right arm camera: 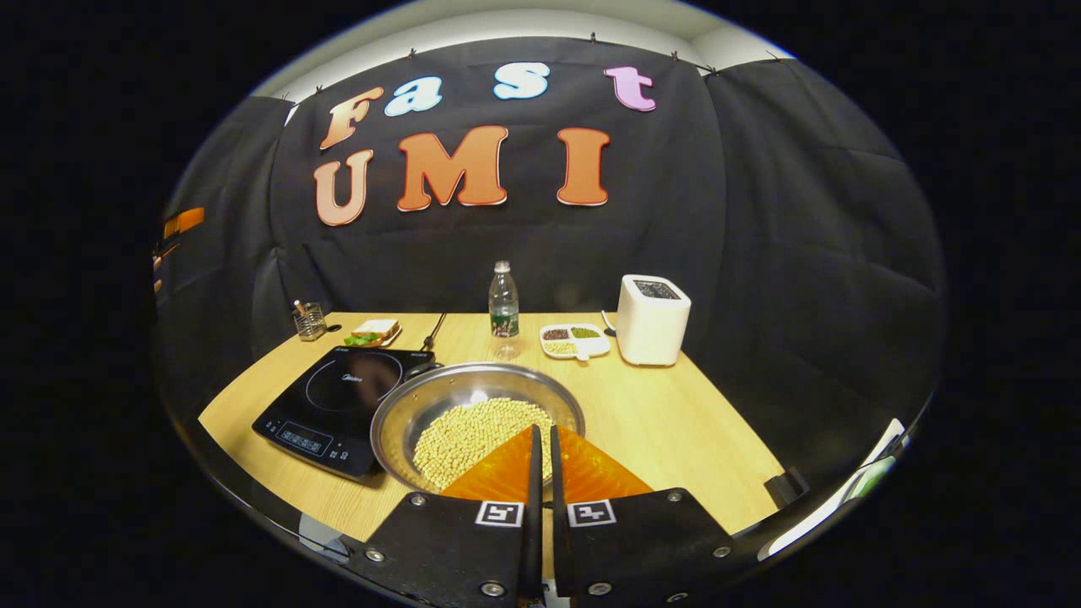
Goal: First push the handle of the pot to place it horizontally, then grasp the pot with both hands and set it on the induction cooktop.
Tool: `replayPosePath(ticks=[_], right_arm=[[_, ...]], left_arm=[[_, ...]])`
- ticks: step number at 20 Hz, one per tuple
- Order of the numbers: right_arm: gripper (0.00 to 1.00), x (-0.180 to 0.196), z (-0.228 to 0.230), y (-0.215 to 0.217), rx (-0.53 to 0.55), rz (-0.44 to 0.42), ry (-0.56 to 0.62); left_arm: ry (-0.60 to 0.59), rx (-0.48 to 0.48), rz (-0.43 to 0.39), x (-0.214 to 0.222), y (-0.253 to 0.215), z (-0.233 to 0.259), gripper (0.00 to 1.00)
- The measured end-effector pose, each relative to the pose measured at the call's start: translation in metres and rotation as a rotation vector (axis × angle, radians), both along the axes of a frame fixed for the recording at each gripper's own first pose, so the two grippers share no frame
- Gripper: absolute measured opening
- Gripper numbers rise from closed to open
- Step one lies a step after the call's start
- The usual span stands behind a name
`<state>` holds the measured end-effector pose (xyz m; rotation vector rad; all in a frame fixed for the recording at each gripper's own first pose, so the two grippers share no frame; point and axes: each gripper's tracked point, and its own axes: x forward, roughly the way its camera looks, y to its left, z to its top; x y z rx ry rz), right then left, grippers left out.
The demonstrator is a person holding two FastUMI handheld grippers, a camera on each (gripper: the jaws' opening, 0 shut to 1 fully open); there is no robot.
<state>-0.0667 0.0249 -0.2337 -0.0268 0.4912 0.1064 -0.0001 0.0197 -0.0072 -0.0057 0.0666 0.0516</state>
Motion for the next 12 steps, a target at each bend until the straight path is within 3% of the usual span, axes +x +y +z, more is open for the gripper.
replayPosePath(ticks=[12], right_arm=[[0.05,-0.025,-0.092,0.012,-0.004,0.034,0.210]], left_arm=[[0.009,0.019,-0.013,0.001,-0.002,-0.002,0.99]])
